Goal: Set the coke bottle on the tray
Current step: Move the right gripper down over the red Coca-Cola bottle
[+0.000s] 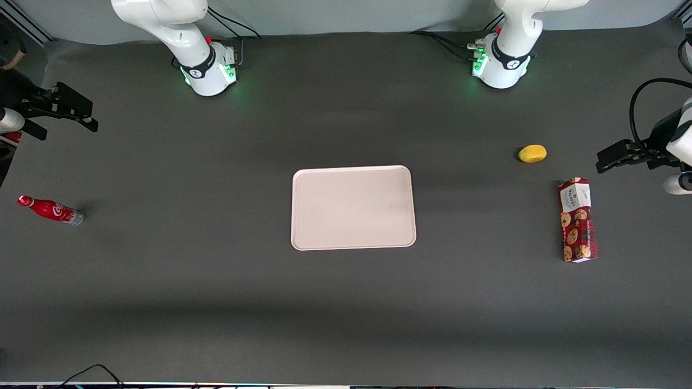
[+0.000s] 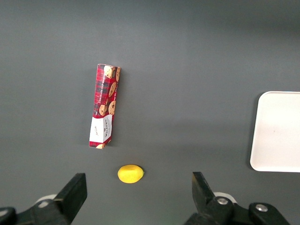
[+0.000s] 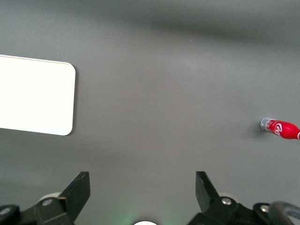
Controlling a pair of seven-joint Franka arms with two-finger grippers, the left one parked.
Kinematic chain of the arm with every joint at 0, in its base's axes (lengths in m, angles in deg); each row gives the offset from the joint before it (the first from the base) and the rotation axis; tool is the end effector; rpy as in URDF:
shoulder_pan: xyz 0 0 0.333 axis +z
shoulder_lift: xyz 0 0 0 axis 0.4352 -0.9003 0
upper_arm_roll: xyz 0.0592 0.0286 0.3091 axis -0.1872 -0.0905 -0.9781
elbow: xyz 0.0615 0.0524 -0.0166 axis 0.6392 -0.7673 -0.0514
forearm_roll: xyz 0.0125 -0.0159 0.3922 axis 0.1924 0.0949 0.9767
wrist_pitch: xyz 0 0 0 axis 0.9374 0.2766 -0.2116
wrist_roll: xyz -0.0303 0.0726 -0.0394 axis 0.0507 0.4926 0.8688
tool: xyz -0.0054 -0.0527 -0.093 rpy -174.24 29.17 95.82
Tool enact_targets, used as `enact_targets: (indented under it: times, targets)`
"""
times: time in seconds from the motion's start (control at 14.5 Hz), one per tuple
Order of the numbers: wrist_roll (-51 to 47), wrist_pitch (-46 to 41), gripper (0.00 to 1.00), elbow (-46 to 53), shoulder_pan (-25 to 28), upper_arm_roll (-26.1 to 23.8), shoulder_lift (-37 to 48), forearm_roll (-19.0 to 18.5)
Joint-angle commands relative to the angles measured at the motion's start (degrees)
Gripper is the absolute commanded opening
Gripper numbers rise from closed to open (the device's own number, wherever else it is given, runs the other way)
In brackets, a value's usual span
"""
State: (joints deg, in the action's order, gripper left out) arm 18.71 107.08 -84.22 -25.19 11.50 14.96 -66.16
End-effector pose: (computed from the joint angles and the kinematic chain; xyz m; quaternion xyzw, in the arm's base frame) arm 0.5215 0.0327 0.6835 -0.9981 -0.0617 -0.0021 0.0021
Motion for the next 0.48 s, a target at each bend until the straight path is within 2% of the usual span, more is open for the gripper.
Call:
enact_targets:
  times: [0.0, 0.21, 0.34, 0.41]
  targets:
    - [-1.9, -1.0, 1.00, 1.5, -0.4, -0.5, -0.6, 1.0]
    - [-1.2, -1.0, 1.00, 1.6, -0.4, 0.3, -0.8, 0.6]
    - [1.3, -1.6, 1.00, 1.6, -1.0, 3.5, -0.2, 0.3]
    - [6.1, -1.7, 1.00, 1.6, -1.0, 5.4, -0.1, 0.1]
